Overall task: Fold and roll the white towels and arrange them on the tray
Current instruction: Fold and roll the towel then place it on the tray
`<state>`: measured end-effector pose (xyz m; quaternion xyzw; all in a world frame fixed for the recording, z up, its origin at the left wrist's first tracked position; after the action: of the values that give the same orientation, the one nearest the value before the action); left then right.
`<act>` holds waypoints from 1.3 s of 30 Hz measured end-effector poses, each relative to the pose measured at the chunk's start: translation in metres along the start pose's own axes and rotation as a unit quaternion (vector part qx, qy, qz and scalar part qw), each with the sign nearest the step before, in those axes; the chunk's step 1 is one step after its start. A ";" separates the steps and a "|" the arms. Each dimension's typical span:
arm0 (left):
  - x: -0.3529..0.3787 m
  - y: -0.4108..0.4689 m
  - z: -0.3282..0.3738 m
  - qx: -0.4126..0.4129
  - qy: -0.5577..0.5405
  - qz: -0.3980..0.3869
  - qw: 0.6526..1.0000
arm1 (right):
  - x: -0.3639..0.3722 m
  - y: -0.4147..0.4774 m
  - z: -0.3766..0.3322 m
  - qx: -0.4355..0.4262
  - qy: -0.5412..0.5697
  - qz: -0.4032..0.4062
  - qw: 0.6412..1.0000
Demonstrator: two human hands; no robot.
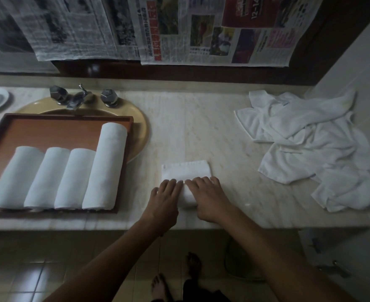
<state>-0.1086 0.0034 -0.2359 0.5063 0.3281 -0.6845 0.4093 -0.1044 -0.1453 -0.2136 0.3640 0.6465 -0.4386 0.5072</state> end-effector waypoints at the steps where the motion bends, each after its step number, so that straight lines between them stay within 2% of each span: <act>1: -0.002 -0.001 0.002 0.003 -0.003 -0.003 1.000 | -0.001 0.001 0.000 -0.001 0.000 -0.019 1.000; 7: 0.000 -0.033 0.007 0.041 -0.068 -0.041 0.996 | 0.007 -0.020 -0.008 -0.007 0.027 -0.136 0.990; 12: 0.003 -0.043 0.005 0.070 -0.104 -0.028 0.992 | 0.011 -0.029 -0.006 -0.002 0.055 -0.162 0.985; 16: -0.003 -0.035 0.001 0.067 -0.110 -0.043 0.991 | 0.005 -0.036 -0.004 0.030 0.103 -0.099 0.989; 20: -0.008 -0.025 -0.003 0.038 -0.117 -0.066 0.990 | -0.002 -0.061 -0.011 0.045 0.125 0.068 0.989; 22: -0.007 -0.019 -0.006 0.017 -0.133 -0.085 0.987 | 0.004 -0.072 -0.020 0.044 0.128 0.125 0.983; 25: -0.006 -0.011 -0.013 -0.027 -0.171 -0.098 0.980 | 0.020 -0.074 -0.031 0.039 0.087 0.116 0.989; 28: -0.006 -0.014 -0.017 -0.074 -0.225 -0.070 0.969 | 0.026 -0.065 -0.027 0.034 0.053 0.094 0.994; 31: -0.009 -0.023 -0.020 -0.144 -0.280 -0.011 0.949 | 0.025 -0.051 -0.020 0.023 0.028 0.090 0.995; 34: -0.010 -0.029 -0.026 -0.262 -0.354 0.031 0.897 | 0.022 -0.036 -0.013 0.022 0.006 0.072 0.997; 36: -0.004 -0.032 -0.029 -0.312 -0.393 0.016 0.865 | 0.017 -0.026 -0.010 0.023 0.001 0.056 0.998; 39: 0.003 -0.033 -0.031 -0.335 -0.448 -0.006 0.829 | 0.009 -0.010 -0.006 0.029 0.000 0.028 0.999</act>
<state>-0.1253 0.0440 -0.2463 -0.0261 0.3212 -0.6865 0.6518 -0.1173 -0.1433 -0.2194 0.3966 0.6230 -0.4423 0.5089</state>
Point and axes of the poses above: each hand's wrist, its own y-axis towards the middle knuckle, its own x-axis out of the palm, z = x × y, the point moved 5 cm from there along y, towards the middle knuckle, and after that the axes turned 5 degrees about z, right-handed, at the moved point
